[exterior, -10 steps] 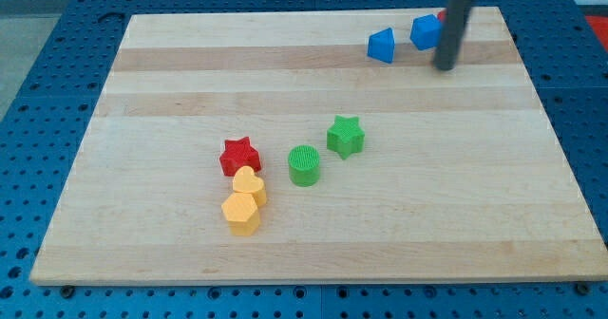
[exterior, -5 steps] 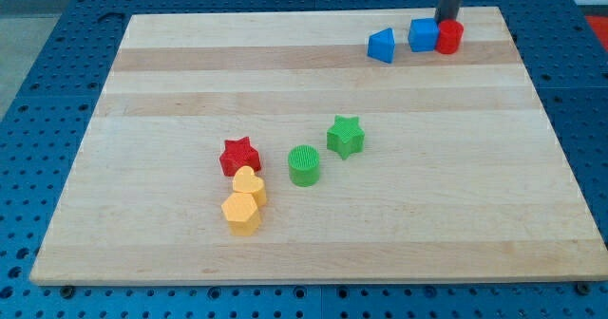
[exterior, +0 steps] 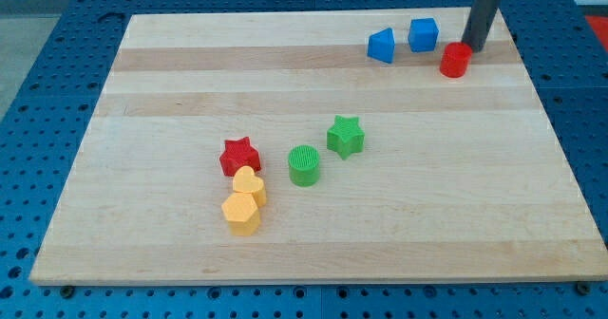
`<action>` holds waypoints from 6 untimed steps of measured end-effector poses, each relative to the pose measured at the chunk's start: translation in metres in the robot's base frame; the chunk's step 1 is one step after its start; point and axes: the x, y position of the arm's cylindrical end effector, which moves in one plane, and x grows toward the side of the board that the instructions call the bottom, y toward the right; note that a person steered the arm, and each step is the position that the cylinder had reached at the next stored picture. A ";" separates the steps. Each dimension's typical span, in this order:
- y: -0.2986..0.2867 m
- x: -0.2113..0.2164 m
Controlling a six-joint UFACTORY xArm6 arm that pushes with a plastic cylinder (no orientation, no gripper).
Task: Slide the red circle diagonally to the top left of the green circle
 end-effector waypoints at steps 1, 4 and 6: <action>-0.050 0.026; -0.114 0.076; -0.065 0.125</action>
